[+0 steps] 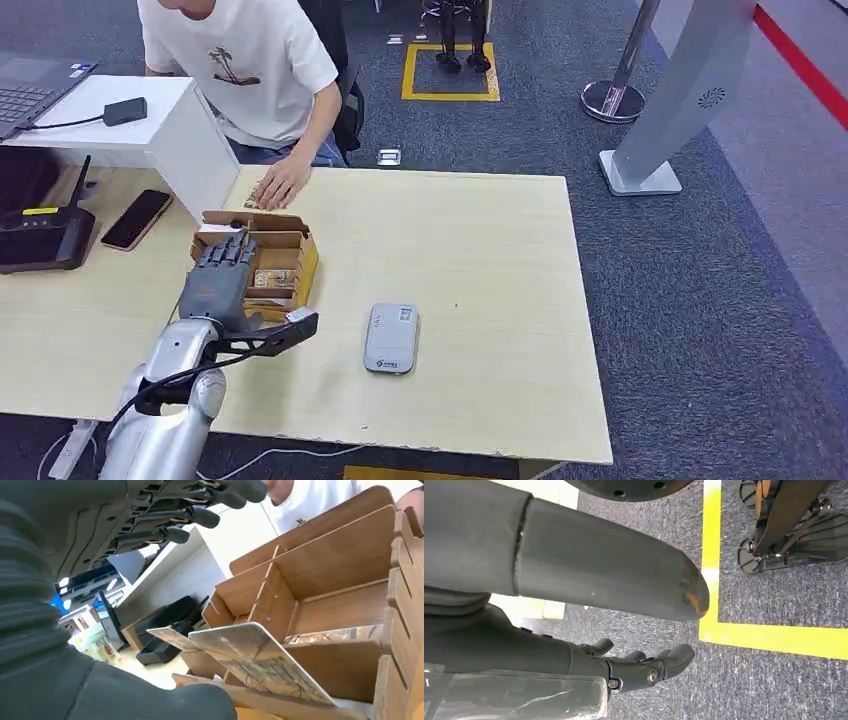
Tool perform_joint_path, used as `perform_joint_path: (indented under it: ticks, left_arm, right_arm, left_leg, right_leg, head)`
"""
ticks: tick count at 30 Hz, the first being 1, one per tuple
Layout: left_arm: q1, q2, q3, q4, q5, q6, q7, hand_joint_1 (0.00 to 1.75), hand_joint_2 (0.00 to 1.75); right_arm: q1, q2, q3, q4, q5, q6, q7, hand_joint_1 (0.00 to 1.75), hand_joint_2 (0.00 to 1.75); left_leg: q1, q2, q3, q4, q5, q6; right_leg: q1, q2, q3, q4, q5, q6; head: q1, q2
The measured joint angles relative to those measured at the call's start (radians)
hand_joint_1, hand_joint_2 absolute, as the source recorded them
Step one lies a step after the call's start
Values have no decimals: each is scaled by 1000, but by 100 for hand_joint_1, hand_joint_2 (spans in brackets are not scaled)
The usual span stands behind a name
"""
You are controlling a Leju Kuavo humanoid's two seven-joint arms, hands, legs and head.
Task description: Pass the card to the sensor for recognition and then transmit it.
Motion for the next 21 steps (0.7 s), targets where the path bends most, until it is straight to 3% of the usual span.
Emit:
perform_joint_path:
  ticks: [21]
  left_arm:
    - [2, 1, 0, 17, 0, -10, 13, 0, 175]
  right_arm:
    - [0, -1, 0, 0, 0, -1, 0, 0, 0]
  left_leg:
    - [0, 0, 0, 0, 0, 0]
  right_leg:
    - [0, 0, 0, 0, 0, 0]
  head:
    - [0, 0]
